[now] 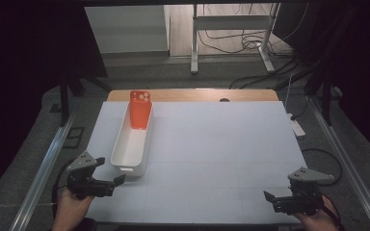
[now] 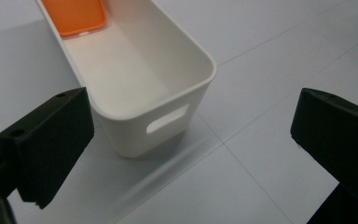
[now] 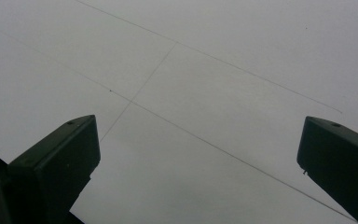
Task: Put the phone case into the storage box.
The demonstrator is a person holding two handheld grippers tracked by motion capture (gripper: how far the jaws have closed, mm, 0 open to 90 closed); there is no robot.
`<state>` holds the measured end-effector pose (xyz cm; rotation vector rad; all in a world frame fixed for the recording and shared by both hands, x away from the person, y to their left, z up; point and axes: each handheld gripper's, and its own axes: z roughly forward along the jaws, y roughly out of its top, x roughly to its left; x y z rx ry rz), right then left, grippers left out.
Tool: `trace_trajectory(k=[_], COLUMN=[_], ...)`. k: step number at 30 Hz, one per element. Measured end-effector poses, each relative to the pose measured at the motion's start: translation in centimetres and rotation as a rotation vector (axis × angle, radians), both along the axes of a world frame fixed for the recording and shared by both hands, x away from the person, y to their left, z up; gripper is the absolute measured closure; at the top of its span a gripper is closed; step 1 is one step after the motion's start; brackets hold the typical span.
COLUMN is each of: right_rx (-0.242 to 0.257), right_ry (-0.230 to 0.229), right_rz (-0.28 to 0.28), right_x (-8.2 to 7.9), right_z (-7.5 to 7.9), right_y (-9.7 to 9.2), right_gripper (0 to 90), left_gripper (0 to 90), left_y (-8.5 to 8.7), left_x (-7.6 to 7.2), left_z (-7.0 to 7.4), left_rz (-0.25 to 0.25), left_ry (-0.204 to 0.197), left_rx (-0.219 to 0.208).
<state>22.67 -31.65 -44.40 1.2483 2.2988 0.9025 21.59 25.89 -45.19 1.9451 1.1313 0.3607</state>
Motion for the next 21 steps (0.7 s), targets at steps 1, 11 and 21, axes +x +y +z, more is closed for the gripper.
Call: trace_trajectory(k=[1,11,21], right_rx=[0.000,-0.001,-0.002], right_ry=[0.000,0.000,0.001], right_rz=[0.000,0.000,-0.001], right_x=[0.0,0.0,0.0], right_z=[0.0,0.0,0.0], right_y=[0.0,0.0,0.0], right_gripper=[0.0,0.0,0.0], left_gripper=[0.0,0.0,0.0], left_y=[0.1,0.6,1.0], left_x=[-0.1,-1.0,-1.9], left_z=[0.0,-0.4,-0.7], left_rz=[0.001,0.015,0.024], left_ry=[0.000,0.011,0.020], left_rx=[0.002,0.010,0.012])
